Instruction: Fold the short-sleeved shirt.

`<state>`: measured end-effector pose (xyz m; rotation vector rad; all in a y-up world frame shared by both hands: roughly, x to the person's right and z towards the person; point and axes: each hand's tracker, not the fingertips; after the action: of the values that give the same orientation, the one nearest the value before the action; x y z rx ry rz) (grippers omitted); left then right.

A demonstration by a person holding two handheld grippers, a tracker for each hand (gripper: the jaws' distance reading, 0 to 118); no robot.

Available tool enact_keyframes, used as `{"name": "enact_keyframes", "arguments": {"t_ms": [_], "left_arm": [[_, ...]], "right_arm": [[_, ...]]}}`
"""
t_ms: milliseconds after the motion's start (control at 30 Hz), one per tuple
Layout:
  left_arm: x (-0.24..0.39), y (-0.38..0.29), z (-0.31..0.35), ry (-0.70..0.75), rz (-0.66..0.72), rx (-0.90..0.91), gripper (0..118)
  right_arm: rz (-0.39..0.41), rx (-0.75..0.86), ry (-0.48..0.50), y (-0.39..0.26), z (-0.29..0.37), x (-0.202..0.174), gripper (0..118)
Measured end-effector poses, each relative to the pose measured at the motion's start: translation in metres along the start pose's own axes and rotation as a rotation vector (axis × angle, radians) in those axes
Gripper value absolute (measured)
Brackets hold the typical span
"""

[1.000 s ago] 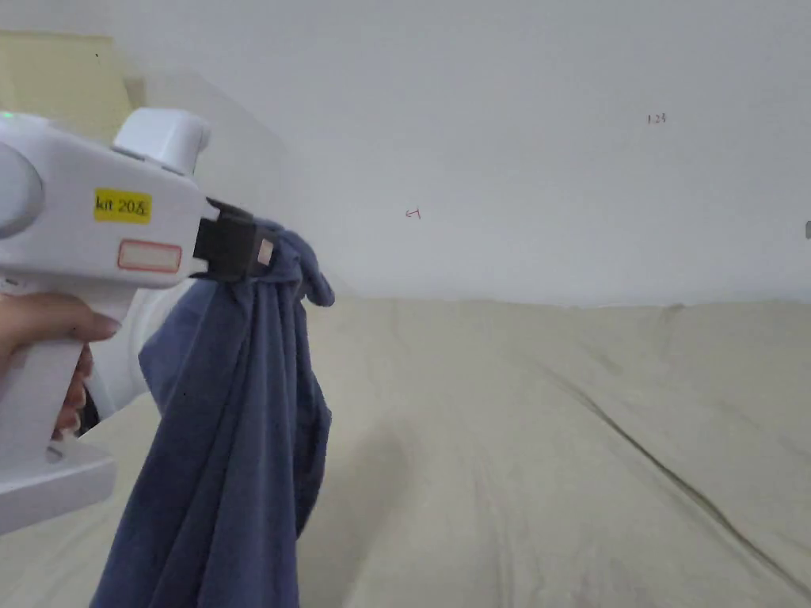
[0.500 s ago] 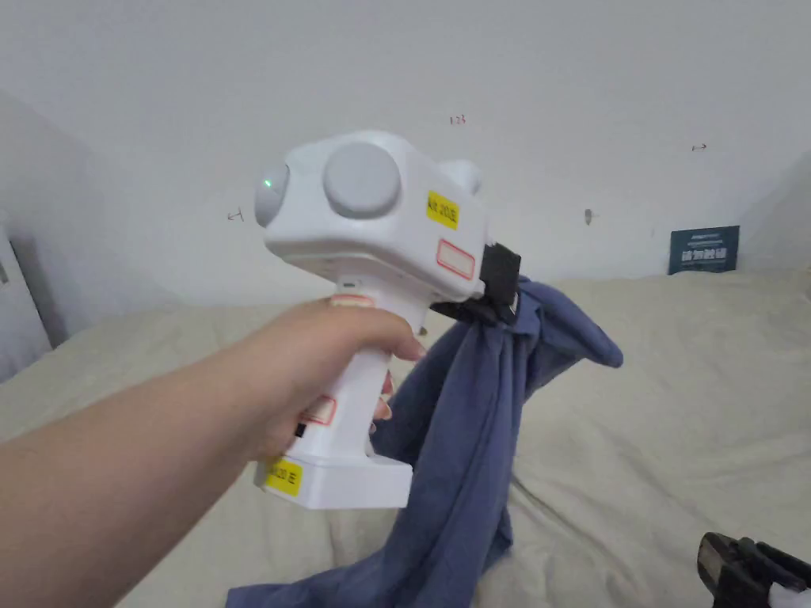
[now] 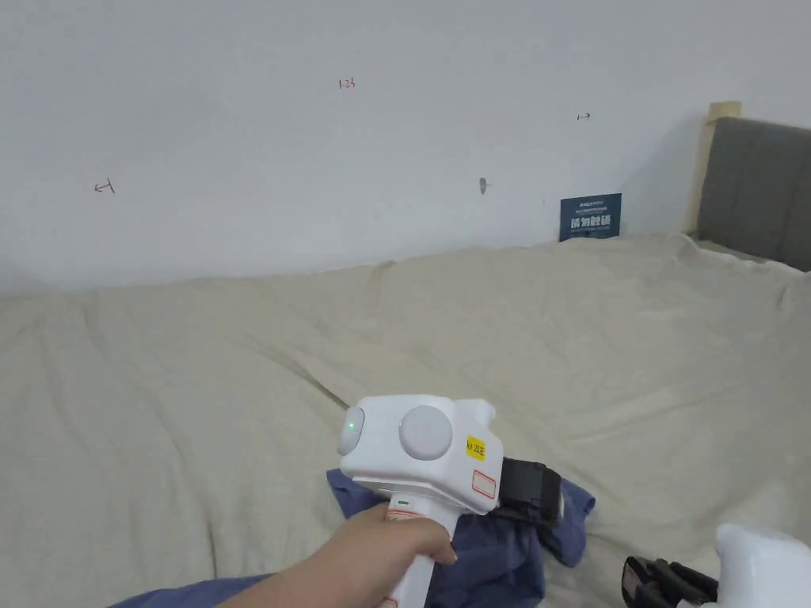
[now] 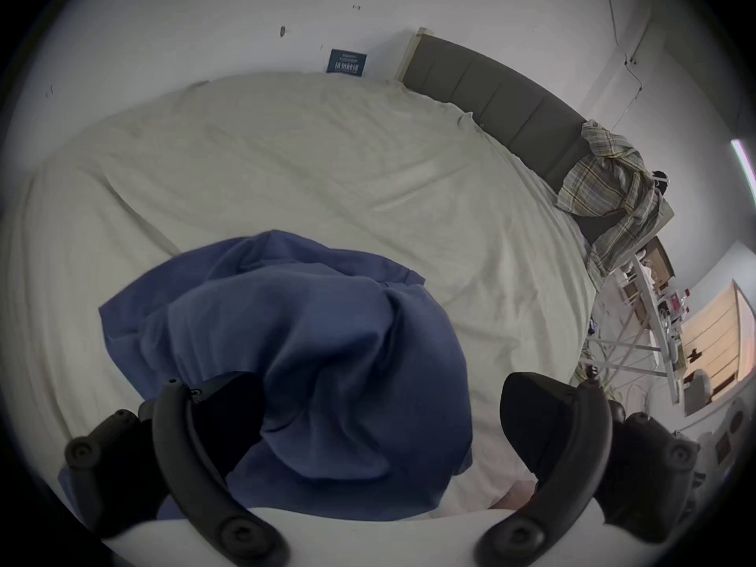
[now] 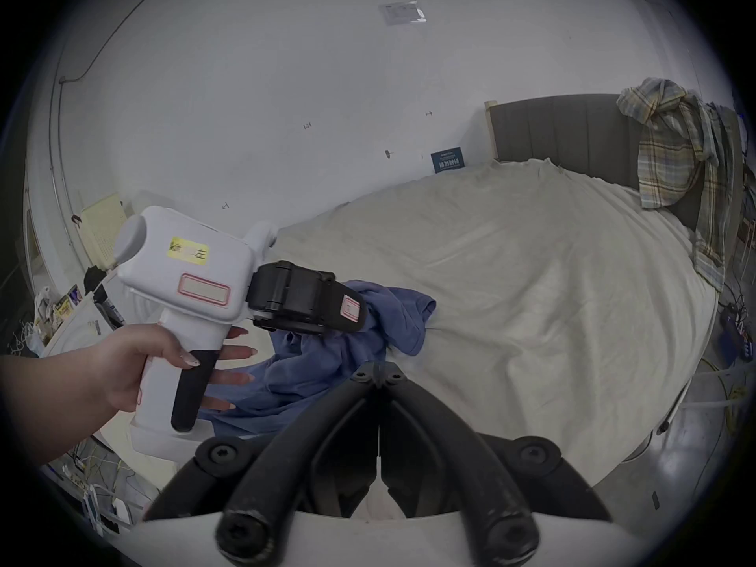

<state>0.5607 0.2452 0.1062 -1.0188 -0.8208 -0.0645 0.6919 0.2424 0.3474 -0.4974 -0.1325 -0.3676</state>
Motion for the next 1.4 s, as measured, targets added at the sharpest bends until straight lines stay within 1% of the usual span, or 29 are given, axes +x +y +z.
{"name": "enact_keyframes", "arguments": {"t_ms": [67,133,233,267,333,367,433,467,500,533,633,700,733,800,900,933,1000,1033,1067,1100,1133,1167,1200,1233,1267,1300,1333,1367,1400], "left_arm": [[-0.003,-0.002,0.017,0.016,0.015,0.058,116],[-0.011,-0.004,0.044,-0.004,0.058,0.157,116],[-0.021,-0.015,0.101,-0.049,0.091,0.266,115],[-0.028,-0.023,0.122,-0.059,0.091,0.307,110],[-0.032,-0.051,0.166,-0.022,0.073,0.445,108],[-0.035,-0.068,0.188,-0.014,0.062,0.513,102],[-0.047,-0.101,0.22,0.042,0.074,0.605,71],[-0.051,-0.12,0.234,0.089,0.087,0.649,47],[-0.054,-0.135,0.245,0.117,0.099,0.685,0],[-0.059,-0.155,0.256,0.2,0.113,0.732,0],[-0.069,-0.205,0.284,0.31,0.194,0.81,0],[-0.072,-0.229,0.291,0.42,0.245,0.851,0],[-0.076,-0.238,0.295,0.453,0.271,0.841,0],[-0.081,-0.248,0.296,0.472,0.293,0.828,0],[-0.098,-0.243,0.296,0.488,0.358,0.768,0],[-0.107,-0.233,0.292,0.496,0.36,0.729,0],[-0.138,-0.198,0.282,0.521,0.365,0.506,0],[-0.161,-0.178,0.268,0.541,0.397,0.356,0],[-0.18,-0.166,0.253,0.504,0.435,0.239,0],[-0.199,-0.158,0.24,0.446,0.448,0.189,0],[-0.218,-0.152,0.223,0.402,0.491,0.144,0],[-0.232,-0.148,0.207,0.39,0.525,0.099,0],[-0.238,-0.147,0.191,0.4,0.533,0.052,3],[-0.249,-0.144,0.176,0.421,0.54,0.02,23],[-0.254,-0.143,0.165,0.456,0.525,0.003,64],[-0.26,-0.142,0.154,0.477,0.516,0.01,64],[-0.261,-0.146,0.145,0.469,0.513,0.009,78],[-0.265,-0.147,0.137,0.471,0.517,0.011,103],[-0.266,-0.149,0.138,0.479,0.511,0.048,117]], "right_arm": [[-0.01,-0.002,-0.002,0.0,0.0,0.0,0],[-0.015,-0.001,-0.003,0.001,0.004,-0.002,0],[-0.008,0.024,0.01,0.005,0.012,-0.006,0],[0.002,0.038,0.013,0.006,0.015,-0.008,0],[0.023,0.058,0.016,0.01,0.019,-0.012,0],[0.032,0.067,0.017,0.012,0.022,-0.016,0],[0.038,0.088,0.021,0.015,0.026,-0.02,0],[0.038,0.106,0.025,0.015,0.028,-0.022,0],[0.039,0.122,0.027,0.016,0.03,-0.025,0],[0.042,0.14,0.029,0.016,0.032,-0.027,0],[0.054,0.169,0.028,0.015,0.033,-0.035,0],[0.061,0.17,0.024,0.016,0.032,-0.041,0],[0.064,0.168,0.026,0.017,0.031,-0.044,0],[0.071,0.159,0.036,0.018,0.029,-0.051,0],[0.087,0.158,0.057,0.018,0.028,-0.06,0],[0.098,0.161,0.062,0.018,0.028,-0.064,0],[0.122,0.16,0.069,0.018,0.028,-0.069,0],[0.134,0.155,0.073,0.017,0.027,-0.072,0],[0.146,0.148,0.078,0.017,0.026,-0.073,0],[0.155,0.139,0.082,0.016,0.025,-0.074,0],[0.16,0.128,0.088,0.014,0.024,-0.075,0],[0.162,0.12,0.092,0.011,0.022,-0.074,0],[0.164,0.111,0.093,0.009,0.021,-0.074,0],[0.163,0.1,0.091,0.006,0.019,-0.074,0],[0.163,0.089,0.087,0.004,0.017,-0.073,0],[0.163,0.072,0.083,0.001,0.015,-0.071,0],[0.161,0.056,0.08,0.0,0.012,-0.07,0],[0.16,0.041,0.074,-0.002,0.01,-0.068,0],[0.159,0.03,0.07,-0.003,0.007,-0.067,0]]}}
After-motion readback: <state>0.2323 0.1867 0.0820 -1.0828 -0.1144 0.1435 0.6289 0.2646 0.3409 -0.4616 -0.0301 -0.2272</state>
